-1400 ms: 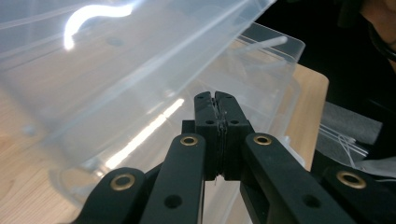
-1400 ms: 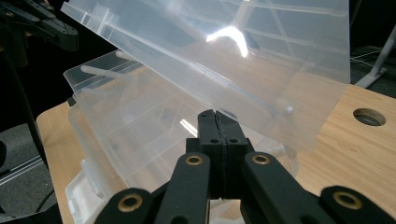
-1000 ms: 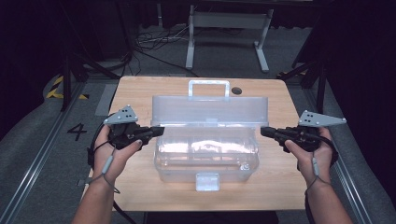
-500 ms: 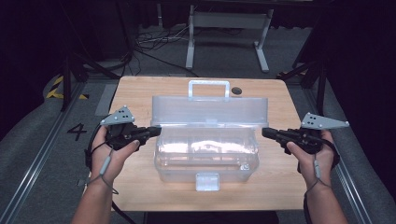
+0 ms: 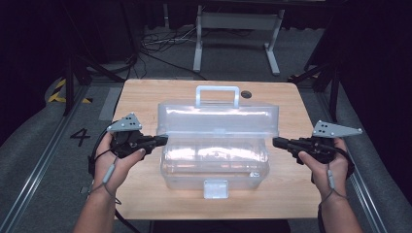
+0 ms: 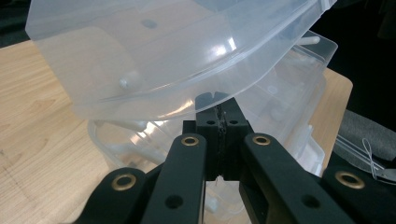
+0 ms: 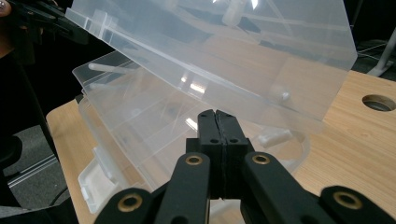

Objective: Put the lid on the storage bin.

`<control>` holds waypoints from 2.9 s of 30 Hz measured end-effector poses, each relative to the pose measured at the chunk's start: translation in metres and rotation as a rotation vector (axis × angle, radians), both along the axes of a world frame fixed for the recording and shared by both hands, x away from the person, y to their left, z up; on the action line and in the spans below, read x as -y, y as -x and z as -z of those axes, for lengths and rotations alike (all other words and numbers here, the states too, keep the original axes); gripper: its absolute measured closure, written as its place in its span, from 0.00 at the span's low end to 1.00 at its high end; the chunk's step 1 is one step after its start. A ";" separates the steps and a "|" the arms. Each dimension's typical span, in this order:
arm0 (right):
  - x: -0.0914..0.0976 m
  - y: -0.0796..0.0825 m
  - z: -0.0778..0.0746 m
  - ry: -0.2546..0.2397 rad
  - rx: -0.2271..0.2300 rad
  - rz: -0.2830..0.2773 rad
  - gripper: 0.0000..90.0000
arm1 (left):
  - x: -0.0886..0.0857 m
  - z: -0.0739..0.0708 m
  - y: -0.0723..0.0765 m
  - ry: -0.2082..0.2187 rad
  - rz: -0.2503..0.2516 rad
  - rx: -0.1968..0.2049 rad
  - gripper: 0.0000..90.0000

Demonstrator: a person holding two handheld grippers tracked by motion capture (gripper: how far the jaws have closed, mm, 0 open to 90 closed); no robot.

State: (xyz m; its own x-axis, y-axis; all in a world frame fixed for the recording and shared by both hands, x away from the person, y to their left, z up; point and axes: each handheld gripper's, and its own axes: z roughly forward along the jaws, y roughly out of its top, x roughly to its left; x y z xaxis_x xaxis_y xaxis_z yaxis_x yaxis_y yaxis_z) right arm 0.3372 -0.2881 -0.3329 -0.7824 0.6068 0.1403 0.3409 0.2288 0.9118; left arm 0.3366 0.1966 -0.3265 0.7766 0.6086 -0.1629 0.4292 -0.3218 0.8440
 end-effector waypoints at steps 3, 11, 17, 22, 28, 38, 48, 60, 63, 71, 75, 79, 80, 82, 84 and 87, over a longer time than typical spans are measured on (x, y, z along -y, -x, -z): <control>0.000 0.000 0.001 0.003 -0.008 -0.003 1.00 | 0.000 0.000 0.001 -0.007 0.004 -0.007 0.99; -0.002 0.000 0.002 0.032 -0.040 -0.018 1.00 | 0.000 0.002 0.003 -0.030 0.020 -0.036 0.99; -0.004 0.000 0.004 0.071 -0.059 -0.033 1.00 | -0.001 0.003 0.005 -0.056 0.017 -0.050 0.99; -0.006 0.001 0.005 0.103 -0.078 -0.044 1.00 | 0.001 0.005 0.006 -0.100 0.030 -0.076 0.98; -0.007 0.002 0.006 0.124 -0.095 -0.052 1.00 | 0.001 0.006 0.007 -0.118 0.040 -0.089 0.98; -0.006 0.004 0.007 0.166 -0.117 -0.059 1.00 | 0.001 0.008 0.008 -0.163 0.049 -0.117 0.98; -0.007 0.006 0.008 0.227 -0.143 -0.075 1.00 | 0.001 0.010 0.009 -0.213 0.070 -0.155 0.98; -0.007 0.007 0.010 0.270 -0.173 -0.089 1.00 | 0.002 0.013 0.009 -0.236 0.083 -0.189 0.98; -0.008 0.008 0.010 0.280 -0.183 -0.090 1.00 | 0.002 0.013 0.009 -0.252 0.091 -0.195 0.98; -0.009 0.008 0.012 0.310 -0.202 -0.099 1.00 | 0.002 0.014 0.009 -0.274 0.104 -0.216 0.98; -0.010 0.008 0.013 0.324 -0.215 -0.107 1.00 | 0.002 0.015 0.009 -0.286 0.111 -0.229 0.97; -0.011 0.008 0.015 0.336 -0.223 -0.111 1.00 | 0.003 0.016 0.009 -0.298 0.115 -0.239 0.97; -0.011 0.008 0.015 0.340 -0.225 -0.113 1.00 | 0.003 0.017 0.009 -0.301 0.119 -0.242 0.97; -0.011 0.007 0.016 0.344 -0.232 -0.116 1.00 | 0.004 0.017 0.009 -0.305 0.123 -0.248 0.97; -0.012 0.007 0.017 0.351 -0.236 -0.116 1.00 | 0.003 0.017 0.009 -0.316 0.125 -0.249 0.97; -0.013 0.007 0.018 0.365 -0.243 -0.123 1.00 | 0.003 0.019 0.009 -0.323 0.137 -0.263 0.97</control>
